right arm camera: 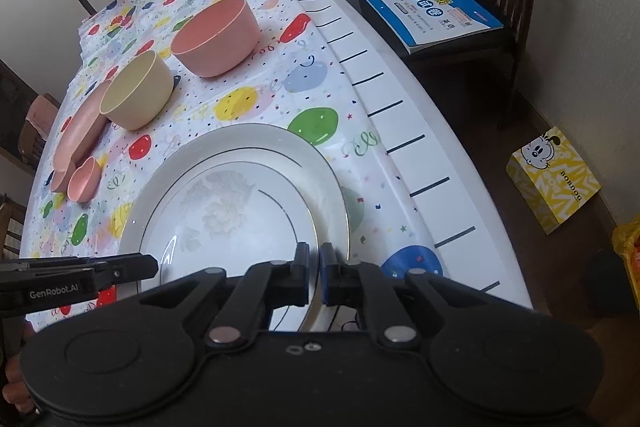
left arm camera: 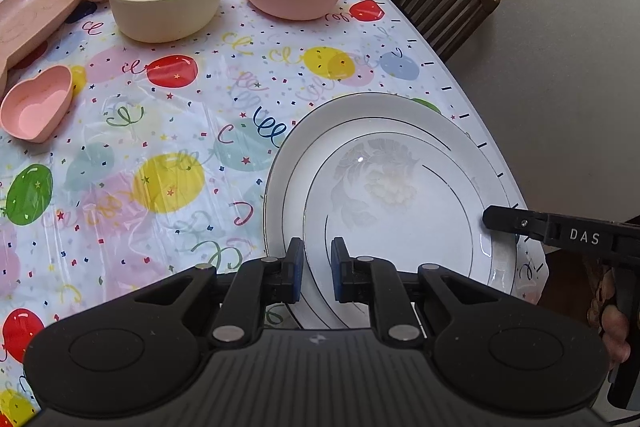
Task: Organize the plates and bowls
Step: 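Open both grippers and withdraw from the stacked plates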
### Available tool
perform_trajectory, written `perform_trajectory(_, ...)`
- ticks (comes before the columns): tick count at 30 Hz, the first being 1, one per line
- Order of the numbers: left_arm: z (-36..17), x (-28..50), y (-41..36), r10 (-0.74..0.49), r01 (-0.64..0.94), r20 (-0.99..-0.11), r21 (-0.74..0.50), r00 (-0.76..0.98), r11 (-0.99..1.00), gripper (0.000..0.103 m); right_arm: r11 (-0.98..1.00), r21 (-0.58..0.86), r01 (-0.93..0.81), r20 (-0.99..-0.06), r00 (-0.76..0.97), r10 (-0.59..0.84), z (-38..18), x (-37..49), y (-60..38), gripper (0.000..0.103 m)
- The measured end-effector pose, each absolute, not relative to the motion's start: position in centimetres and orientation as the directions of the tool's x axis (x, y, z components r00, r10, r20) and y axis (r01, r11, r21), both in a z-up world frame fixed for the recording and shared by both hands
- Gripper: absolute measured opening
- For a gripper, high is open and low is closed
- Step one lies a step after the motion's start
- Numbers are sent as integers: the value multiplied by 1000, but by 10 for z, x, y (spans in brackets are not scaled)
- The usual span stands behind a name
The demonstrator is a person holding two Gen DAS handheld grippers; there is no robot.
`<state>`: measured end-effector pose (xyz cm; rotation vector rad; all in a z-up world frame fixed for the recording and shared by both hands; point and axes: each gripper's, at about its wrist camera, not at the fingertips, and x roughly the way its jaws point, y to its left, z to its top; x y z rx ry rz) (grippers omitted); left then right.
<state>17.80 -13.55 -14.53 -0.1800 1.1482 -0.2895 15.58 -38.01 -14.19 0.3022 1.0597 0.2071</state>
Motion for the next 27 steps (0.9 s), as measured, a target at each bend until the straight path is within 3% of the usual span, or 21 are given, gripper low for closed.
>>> perform_trajectory(12,-119,157,-123,-334,171,-841,-287,426,942,14,956,287,-67,-803,527,278,-115,143,-361,19)
perform_trajectory(27,-66,118,-75,-322,204,-773,-251,546,946,14,958,239,-160,-709,645,285,-62,102,-300,33)
